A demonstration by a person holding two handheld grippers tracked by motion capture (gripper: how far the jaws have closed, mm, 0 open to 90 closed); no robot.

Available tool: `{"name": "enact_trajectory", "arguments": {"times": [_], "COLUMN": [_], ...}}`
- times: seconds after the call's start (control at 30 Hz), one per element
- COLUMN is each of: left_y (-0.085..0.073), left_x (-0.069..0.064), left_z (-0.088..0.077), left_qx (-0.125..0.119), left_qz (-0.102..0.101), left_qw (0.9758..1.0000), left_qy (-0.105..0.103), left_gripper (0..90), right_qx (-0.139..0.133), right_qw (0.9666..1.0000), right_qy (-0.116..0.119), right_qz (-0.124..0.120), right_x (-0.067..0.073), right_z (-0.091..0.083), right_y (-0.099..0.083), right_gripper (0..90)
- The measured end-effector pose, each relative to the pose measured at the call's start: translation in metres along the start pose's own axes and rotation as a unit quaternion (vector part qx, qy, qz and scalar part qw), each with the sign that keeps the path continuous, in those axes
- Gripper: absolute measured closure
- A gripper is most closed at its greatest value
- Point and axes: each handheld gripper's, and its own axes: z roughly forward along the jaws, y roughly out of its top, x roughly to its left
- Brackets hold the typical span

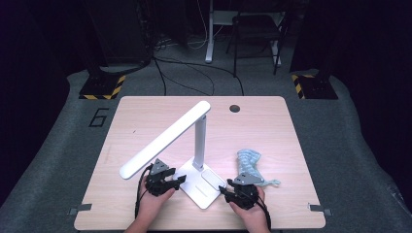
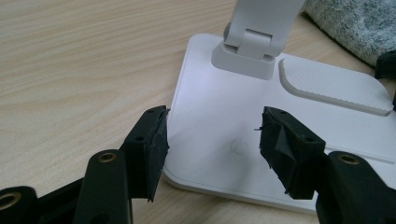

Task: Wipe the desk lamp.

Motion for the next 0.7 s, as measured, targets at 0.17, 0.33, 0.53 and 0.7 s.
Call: {"name": "enact_trajectory", "arguments": {"times": [0.17,0.33,0.53,0.7], "left_y": [0.000,-0.001,-0.001,-0.001], "left_x": [-0.003,-0.006,-0.003,0.003], "left_z": [0.000,0.000,-0.003,-0.004], "left_qx": [0.001,0.003,0.007,0.002], "left_qz": [0.000,0.002,-0.004,-0.015], "left_qw": [1.0000,0.9999,1.0000,0.9998], "left_qy": [-0.007,-0.013,-0.004,0.011], "left_gripper": [41.8,41.7,40.6,37.9], "right_qx": [-0.009,-0.003,-0.002,-0.007], "right_qw": [0.9999,0.9998,0.9994,0.9998], "right_qy": [-0.007,-0.016,-0.033,-0.016], "right_qz": [0.013,0.009,0.002,0.003], "right_x": [-0.004,-0.008,-0.006,0.005], "right_z": [0.006,0.014,0.020,0.012], "right_y": [0.003,0.011,0.018,0.015], "right_gripper": [54.3,53.4,50.8,47.8]}}
